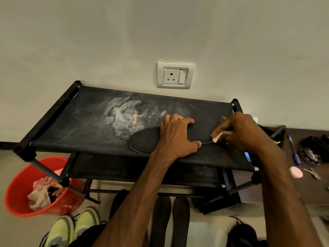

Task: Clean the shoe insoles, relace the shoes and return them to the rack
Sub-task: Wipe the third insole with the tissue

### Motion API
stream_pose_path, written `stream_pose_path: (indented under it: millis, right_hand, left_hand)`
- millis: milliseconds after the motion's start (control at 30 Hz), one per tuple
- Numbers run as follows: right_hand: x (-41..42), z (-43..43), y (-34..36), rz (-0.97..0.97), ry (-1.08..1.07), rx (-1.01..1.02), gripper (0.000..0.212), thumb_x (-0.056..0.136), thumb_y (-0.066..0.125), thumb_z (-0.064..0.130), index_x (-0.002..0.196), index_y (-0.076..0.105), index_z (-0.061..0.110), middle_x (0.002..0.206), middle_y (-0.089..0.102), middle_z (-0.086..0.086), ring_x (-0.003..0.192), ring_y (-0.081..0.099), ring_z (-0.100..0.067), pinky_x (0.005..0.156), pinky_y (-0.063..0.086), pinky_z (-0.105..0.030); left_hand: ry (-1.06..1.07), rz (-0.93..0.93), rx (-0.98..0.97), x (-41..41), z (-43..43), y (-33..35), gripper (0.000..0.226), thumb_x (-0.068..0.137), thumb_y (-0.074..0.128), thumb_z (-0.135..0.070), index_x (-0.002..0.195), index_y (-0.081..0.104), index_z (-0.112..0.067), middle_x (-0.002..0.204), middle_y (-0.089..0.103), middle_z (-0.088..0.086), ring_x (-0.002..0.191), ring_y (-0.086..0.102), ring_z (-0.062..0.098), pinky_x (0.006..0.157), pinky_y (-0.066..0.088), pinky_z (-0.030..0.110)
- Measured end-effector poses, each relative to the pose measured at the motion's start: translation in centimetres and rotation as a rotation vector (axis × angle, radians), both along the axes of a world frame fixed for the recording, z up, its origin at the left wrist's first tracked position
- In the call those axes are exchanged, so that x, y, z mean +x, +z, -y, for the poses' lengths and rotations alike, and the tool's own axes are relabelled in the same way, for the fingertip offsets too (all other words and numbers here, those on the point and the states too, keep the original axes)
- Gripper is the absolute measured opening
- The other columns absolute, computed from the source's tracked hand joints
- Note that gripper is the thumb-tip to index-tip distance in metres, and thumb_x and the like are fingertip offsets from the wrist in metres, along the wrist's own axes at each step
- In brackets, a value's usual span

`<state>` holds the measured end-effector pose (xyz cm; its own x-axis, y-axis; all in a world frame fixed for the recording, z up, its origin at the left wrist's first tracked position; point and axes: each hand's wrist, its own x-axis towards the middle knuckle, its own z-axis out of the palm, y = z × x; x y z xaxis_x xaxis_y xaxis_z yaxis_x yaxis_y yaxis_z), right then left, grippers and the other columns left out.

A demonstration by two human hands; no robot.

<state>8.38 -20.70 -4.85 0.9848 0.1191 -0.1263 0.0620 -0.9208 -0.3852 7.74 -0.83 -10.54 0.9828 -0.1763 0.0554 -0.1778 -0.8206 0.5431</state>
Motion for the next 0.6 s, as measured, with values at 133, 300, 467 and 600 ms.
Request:
stream_pose_path:
  millis: [133,300,467,600]
  right_hand:
    - [0.3,-0.5,-0.5,0.043,-0.061,0.088,0.019,0.082,0.082,0.005,0.085,0.084,0.024,0.083,0.077,0.004,0.082,0.069,-0.009,0.085,0.057,-0.028]
    - [1.8,-3.2,-4.0,0.335,-0.347,0.307,0.02,0.087,0.073,0.006,0.093,0.082,0.023,0.096,0.078,0.0,0.094,0.071,-0.016,0.093,0.057,-0.036]
    - [2.2,-4.5,-4.2,0.306,-0.222,0.133,0.028,0.091,0.065,-0.002,0.104,0.081,0.018,0.109,0.077,-0.007,0.102,0.072,-0.024,0.097,0.056,-0.038]
    - [1.5,-3.6,-2.6,0.132,-0.133,0.088,0.026,0.089,0.073,0.0,0.093,0.082,0.024,0.107,0.077,-0.003,0.1,0.069,-0.019,0.098,0.055,-0.034]
  left_hand:
    - [-0.013,0.005,-0.004,0.2,-0.2,0.0,0.077,0.074,0.08,-0.058,0.142,0.052,-0.035,0.139,0.046,-0.002,0.13,0.034,0.021,0.107,0.03,0.034]
    - [-0.029,0.004,0.004,0.2,-0.3,0.0,0.076,0.074,0.079,-0.059,0.141,0.053,-0.034,0.138,0.046,-0.002,0.129,0.034,0.022,0.106,0.03,0.033]
    - [-0.03,0.004,0.003,0.3,-0.4,-0.2,0.077,0.074,0.08,-0.059,0.141,0.053,-0.035,0.138,0.047,-0.001,0.129,0.034,0.022,0.106,0.029,0.033]
    - [-0.015,0.01,0.019,0.3,-0.2,-0.2,0.078,0.073,0.08,-0.058,0.141,0.053,-0.034,0.139,0.047,0.0,0.129,0.035,0.023,0.106,0.032,0.035]
